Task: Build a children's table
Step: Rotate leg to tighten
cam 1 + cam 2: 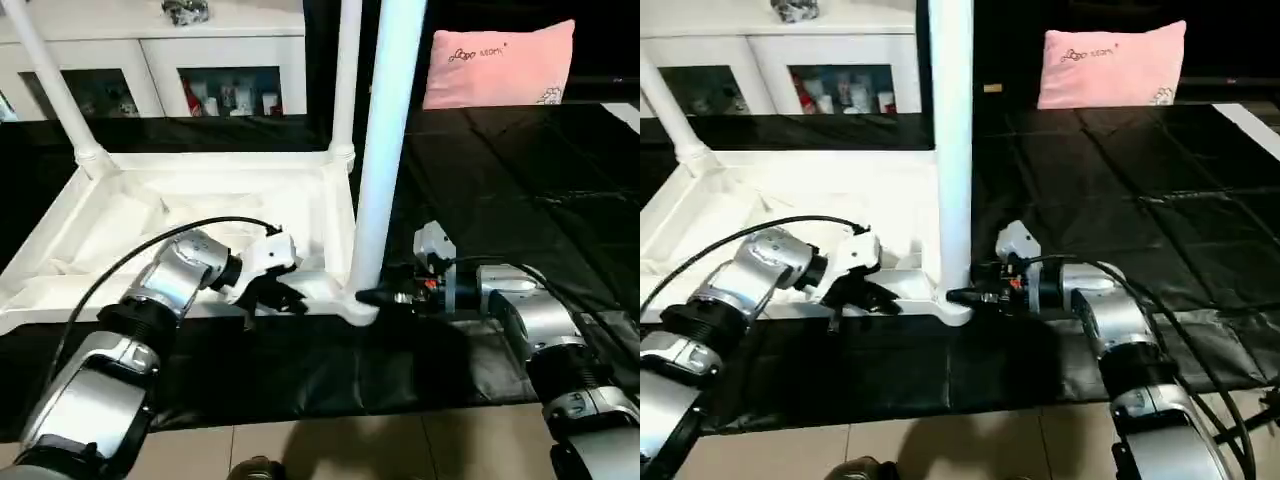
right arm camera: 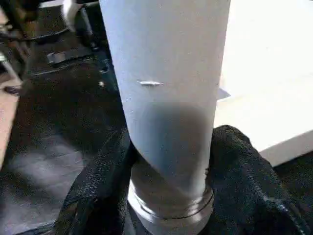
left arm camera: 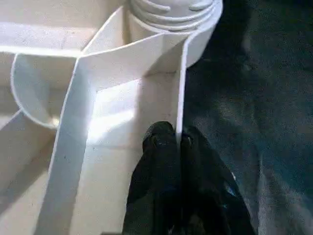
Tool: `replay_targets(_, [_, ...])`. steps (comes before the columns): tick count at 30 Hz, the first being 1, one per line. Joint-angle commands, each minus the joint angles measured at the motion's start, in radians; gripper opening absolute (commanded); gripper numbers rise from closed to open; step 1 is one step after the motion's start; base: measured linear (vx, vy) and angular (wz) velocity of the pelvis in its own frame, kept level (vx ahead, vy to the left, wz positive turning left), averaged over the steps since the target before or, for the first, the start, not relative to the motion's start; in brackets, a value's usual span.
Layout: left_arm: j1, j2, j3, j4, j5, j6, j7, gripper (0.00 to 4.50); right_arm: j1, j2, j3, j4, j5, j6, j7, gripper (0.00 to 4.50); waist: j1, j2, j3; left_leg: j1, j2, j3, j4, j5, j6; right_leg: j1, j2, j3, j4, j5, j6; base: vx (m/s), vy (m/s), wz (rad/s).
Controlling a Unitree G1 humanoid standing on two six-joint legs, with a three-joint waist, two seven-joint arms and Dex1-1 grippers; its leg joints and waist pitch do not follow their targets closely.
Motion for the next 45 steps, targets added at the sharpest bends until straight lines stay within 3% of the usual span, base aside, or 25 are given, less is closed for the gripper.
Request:
replay_targets(1, [-0.058, -0.059, 0.099, 0.007, -0.054, 0.106, 0.219, 0.00, 0.002, 0.056, 0.022, 0.091, -0.054, 0.043, -0.145, 2.05, -0.021, -0.004, -0.063, 0.053, 0.043, -0.043, -0.089, -0.516, -0.080, 0.009, -0.042, 0.017, -0.081, -0.517, -0.169, -0.051, 0.003, -0.04])
replay_targets(3, [-0.084, -0.094, 0.138, 0.021, -0.070, 0.147, 0.313, 0.00, -0.017, 0.089, -0.007, 0.139, -0.061, 0.059, -0.266, 2.03, -0.031, -0.004, -0.061, 0.056, 0.040, -0.048, -0.087, -0.537, -0.086, 0.004, -0.042, 0.013, -0.088, -0.564, -0.153, 0.000, 0.000, 0.00])
replay_targets(4, [-0.102, -0.119, 0.161, 0.027, -0.079, 0.168, 0.377, 0.00, -0.033, 0.122, -0.032, 0.171, -0.064, 0.075, -0.374, 2.03, -0.044, -0.003, -0.060, 0.052, 0.037, -0.057, -0.089, -0.549, -0.084, 0.011, -0.041, 0.005, -0.094, -0.600, -0.125, 0.000, 0.000, 0.00])
replay_targets(5, [-0.105, -0.124, 0.165, 0.028, -0.080, 0.172, 0.388, 0.00, -0.036, 0.128, -0.037, 0.177, -0.064, 0.077, -0.395, 2.02, -0.056, -0.002, -0.061, 0.044, 0.036, -0.061, -0.096, -0.556, -0.086, 0.017, -0.038, 0.000, -0.094, -0.587, -0.118, 0.000, 0.000, 0.00])
replay_targets(8, [-0.127, -0.168, 0.189, 0.028, -0.081, 0.197, 0.482, 0.00, -0.073, 0.188, -0.083, 0.234, -0.054, 0.101, -0.568, 2.02, -0.074, 0.003, -0.062, 0.047, 0.032, -0.065, -0.096, -0.599, -0.085, 0.011, -0.035, -0.002, -0.099, -0.561, -0.123, 0.000, 0.000, 0.00])
replay_targets(10, [-0.143, -0.196, 0.209, 0.035, -0.083, 0.206, 0.554, 0.00, -0.096, 0.219, -0.099, 0.264, -0.055, 0.093, -0.659, 2.01, -0.087, 0.000, -0.061, 0.043, 0.027, -0.069, -0.094, -0.608, -0.069, 0.012, -0.036, -0.005, -0.106, -0.572, -0.112, 0.000, 0.000, 0.00])
replay_targets(15, [-0.164, -0.236, 0.216, 0.032, -0.062, 0.226, 0.632, 0.00, -0.167, 0.284, -0.151, 0.331, -0.040, 0.066, -0.776, 2.01, -0.093, 0.004, -0.064, 0.041, 0.028, -0.074, -0.097, -0.601, -0.057, 0.018, -0.037, -0.017, -0.110, -0.535, -0.121, 0.000, 0.000, 0.00])
replay_targets(17, [-0.166, -0.229, 0.197, 0.037, -0.045, 0.213, 0.637, 0.00, -0.182, 0.287, -0.155, 0.335, -0.043, 0.046, -0.765, 2.57, -0.095, 0.004, -0.065, 0.042, 0.028, -0.070, -0.096, -0.602, -0.053, 0.015, -0.039, -0.018, -0.110, -0.494, -0.133, 0.000, 0.000, 0.00])
replay_targets(21, [-0.153, -0.207, 0.169, 0.035, -0.036, 0.197, 0.597, 0.00, -0.183, 0.260, -0.161, 0.315, -0.040, 0.015, -0.739, 2.89, -0.097, 0.004, -0.069, 0.035, 0.029, -0.064, -0.096, -0.555, -0.036, 0.021, -0.038, -0.010, -0.099, -0.395, -0.171, 0.000, 0.000, 0.00])
replay_targets(22, [-0.142, -0.198, 0.158, 0.027, -0.035, 0.188, 0.565, 0.00, -0.176, 0.242, -0.160, 0.300, -0.039, -0.001, -0.715, 2.98, -0.097, 0.007, -0.074, 0.027, 0.029, -0.062, -0.095, -0.507, -0.026, 0.030, -0.039, -0.008, -0.089, -0.330, -0.191, 0.000, 0.000, 0.00])
replay_targets(25, [-0.127, -0.185, 0.142, 0.017, -0.035, 0.186, 0.522, 0.00, -0.165, 0.214, -0.159, 0.281, -0.040, -0.027, -0.669, 3.24, -0.091, 0.005, -0.081, 0.025, 0.029, -0.053, -0.088, -0.413, 0.008, 0.035, -0.041, -0.007, -0.080, -0.226, -0.227, 0.000, 0.000, 0.00])
replay_targets(29, [-0.095, -0.155, 0.120, 0.016, -0.047, 0.130, 0.409, 0.00, -0.145, 0.147, -0.176, 0.247, -0.029, -0.077, -0.600, 3.59, -0.080, 0.003, -0.083, 0.027, 0.030, -0.044, -0.077, -0.328, 0.052, 0.036, -0.040, -0.006, -0.074, -0.169, -0.255, 0.014, -0.003, 0.01])
replay_targets(30, [-0.090, -0.148, 0.117, 0.021, -0.050, 0.114, 0.387, 0.00, -0.139, 0.132, -0.177, 0.236, -0.026, -0.092, -0.571, 3.59, -0.075, 0.002, -0.087, 0.020, 0.029, -0.044, -0.073, -0.281, 0.068, 0.044, -0.039, -0.008, -0.067, -0.135, -0.259, 0.053, -0.018, 0.02])
replay_targets(34, [-0.068, -0.098, 0.080, 0.031, -0.040, 0.040, 0.264, 0.00, -0.097, 0.045, -0.141, 0.148, -0.010, -0.123, -0.342, 3.95, -0.046, 0.000, -0.090, 0.020, 0.035, -0.039, -0.062, -0.168, 0.132, 0.047, -0.034, -0.012, -0.047, -0.019, -0.285, 0.013, -0.004, 0.00])
replay_targets(39, [-0.048, -0.055, 0.051, 0.011, -0.044, -0.018, 0.141, 0.00, -0.069, -0.015, -0.092, 0.084, 0.002, -0.123, -0.160, 4.32, -0.034, 0.001, -0.084, 0.025, 0.040, -0.039, -0.068, -0.228, 0.109, 0.042, -0.036, -0.010, -0.055, -0.122, -0.280, 0.000, 0.000, 0.00])
replay_targets(41, [-0.033, -0.016, 0.016, -0.003, -0.037, -0.066, 0.045, 0.00, -0.055, -0.042, -0.065, 0.039, 0.016, -0.104, -0.060, 4.45, -0.022, -0.001, -0.081, 0.031, 0.044, -0.040, -0.075, -0.283, 0.072, 0.038, -0.037, -0.006, -0.063, -0.205, -0.259, 0.000, 0.000, 0.00])
replay_targets(45, [-0.014, 0.029, -0.025, -0.036, -0.041, -0.118, -0.087, 0.00, -0.042, -0.061, -0.014, 0.007, 0.005, -0.108, 0.037, 4.45, -0.016, 0.000, -0.075, 0.043, 0.047, -0.039, -0.083, -0.362, 0.030, 0.026, -0.037, -0.002, -0.071, -0.284, -0.239, 0.000, 0.000, 0.00])
